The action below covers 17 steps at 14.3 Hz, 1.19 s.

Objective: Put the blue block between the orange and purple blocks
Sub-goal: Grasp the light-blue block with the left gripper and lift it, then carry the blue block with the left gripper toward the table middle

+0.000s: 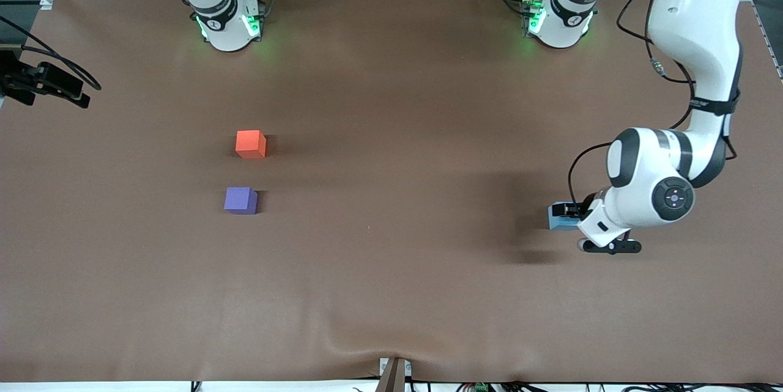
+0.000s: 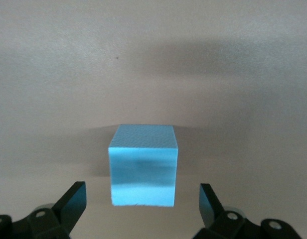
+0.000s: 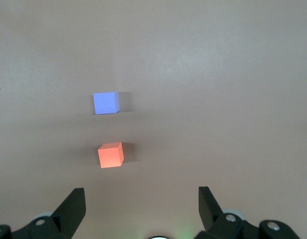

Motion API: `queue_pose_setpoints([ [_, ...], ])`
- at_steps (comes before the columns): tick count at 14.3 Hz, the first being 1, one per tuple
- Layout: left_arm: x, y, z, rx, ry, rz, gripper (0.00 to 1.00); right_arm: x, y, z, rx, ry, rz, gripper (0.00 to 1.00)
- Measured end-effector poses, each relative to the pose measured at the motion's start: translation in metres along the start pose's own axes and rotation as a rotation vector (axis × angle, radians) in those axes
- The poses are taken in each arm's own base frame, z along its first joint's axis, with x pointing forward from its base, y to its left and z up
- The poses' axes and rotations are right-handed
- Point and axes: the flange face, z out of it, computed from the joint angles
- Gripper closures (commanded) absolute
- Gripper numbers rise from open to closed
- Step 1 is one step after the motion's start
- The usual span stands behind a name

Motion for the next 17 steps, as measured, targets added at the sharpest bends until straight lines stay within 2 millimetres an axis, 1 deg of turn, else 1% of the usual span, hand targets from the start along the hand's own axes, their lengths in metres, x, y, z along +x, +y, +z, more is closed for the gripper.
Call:
queue_pose_setpoints([
  [4, -0.006, -0.005, 0.034, -0.001, 0.018, -0.012, 0.00, 0.000, 0.000, 0.001, 0.000, -0.001, 0.000, 0.00],
  [5, -0.007, -0.005, 0.042, -0.001, 0.019, -0.012, 0.02, 0.000, 0.000, 0.001, 0.000, -0.001, 0.000, 0.00],
  [6, -0.006, -0.004, 0.047, -0.002, 0.021, -0.012, 0.40, 0.000, 0.000, 0.001, 0.000, -0.001, 0.000, 0.00],
  [7, -0.006, -0.004, 0.050, -0.002, 0.024, -0.011, 0.64, 0.000, 0.000, 0.001, 0.000, -0.001, 0.000, 0.00],
  [8, -0.005, -0.004, 0.050, -0.003, 0.027, -0.010, 0.71, 0.000, 0.000, 0.001, 0.000, -0.001, 0.000, 0.00],
  [10, -0.004, -0.003, 0.047, -0.004, 0.037, 0.000, 0.72, 0.000, 0.000, 0.001, 0.000, -0.001, 0.000, 0.00],
  [12, -0.002, 0.006, 0.039, -0.006, 0.052, 0.017, 0.72, 0.000, 0.000, 0.001, 0.000, -0.001, 0.000, 0.00],
  [13, -0.002, 0.018, 0.035, -0.006, 0.060, 0.035, 0.72, 0.000, 0.000, 0.001, 0.000, -0.001, 0.000, 0.00],
  [14, -0.005, 0.039, 0.032, -0.005, 0.066, 0.060, 0.71, 0.000, 0.000, 0.001, 0.000, -0.001, 0.000, 0.00],
  [15, -0.009, 0.065, 0.030, -0.003, 0.071, 0.076, 0.70, 0.000, 0.000, 0.001, 0.000, -0.002, 0.000, 0.00],
  [16, -0.016, 0.098, 0.027, -0.002, 0.079, 0.078, 0.69, 0.000, 0.000, 0.001, 0.000, -0.002, -0.001, 0.00],
  [17, -0.024, 0.136, 0.022, -0.004, 0.092, 0.074, 0.69, 0.000, 0.000, 0.001, 0.000, -0.002, 0.000, 0.00],
])
